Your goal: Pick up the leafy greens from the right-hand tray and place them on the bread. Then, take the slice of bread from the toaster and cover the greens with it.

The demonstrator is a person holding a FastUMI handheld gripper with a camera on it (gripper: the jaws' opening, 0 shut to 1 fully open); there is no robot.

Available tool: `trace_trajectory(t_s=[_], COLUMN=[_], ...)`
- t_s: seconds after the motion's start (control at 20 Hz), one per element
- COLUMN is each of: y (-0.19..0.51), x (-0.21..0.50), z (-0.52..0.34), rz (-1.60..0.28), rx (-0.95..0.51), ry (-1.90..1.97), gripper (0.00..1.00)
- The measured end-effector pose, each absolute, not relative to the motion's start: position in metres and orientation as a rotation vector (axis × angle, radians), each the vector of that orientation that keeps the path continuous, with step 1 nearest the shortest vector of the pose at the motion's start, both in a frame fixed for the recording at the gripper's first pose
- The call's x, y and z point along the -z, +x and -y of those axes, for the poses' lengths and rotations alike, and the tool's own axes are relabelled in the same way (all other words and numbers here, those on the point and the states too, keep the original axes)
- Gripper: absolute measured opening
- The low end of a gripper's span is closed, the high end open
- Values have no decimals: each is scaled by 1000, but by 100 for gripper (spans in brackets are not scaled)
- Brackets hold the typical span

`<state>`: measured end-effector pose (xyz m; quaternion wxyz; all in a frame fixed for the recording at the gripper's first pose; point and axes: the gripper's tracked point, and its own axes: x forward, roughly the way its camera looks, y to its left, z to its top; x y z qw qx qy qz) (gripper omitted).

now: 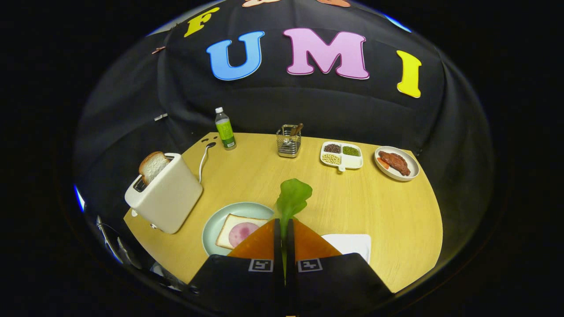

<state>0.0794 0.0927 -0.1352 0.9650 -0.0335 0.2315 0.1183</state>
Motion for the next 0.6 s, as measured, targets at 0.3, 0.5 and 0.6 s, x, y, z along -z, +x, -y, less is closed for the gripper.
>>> trace_trajectory(t_s=[0.3, 0.5, 0.6], y=[83, 83, 87], x=[141, 161, 173], z=[-142, -163, -167], rz=[-480, -519, -536], rx=[-277, -296, -284], ry=[-59, -89, -120], gripper=[6, 6, 7])
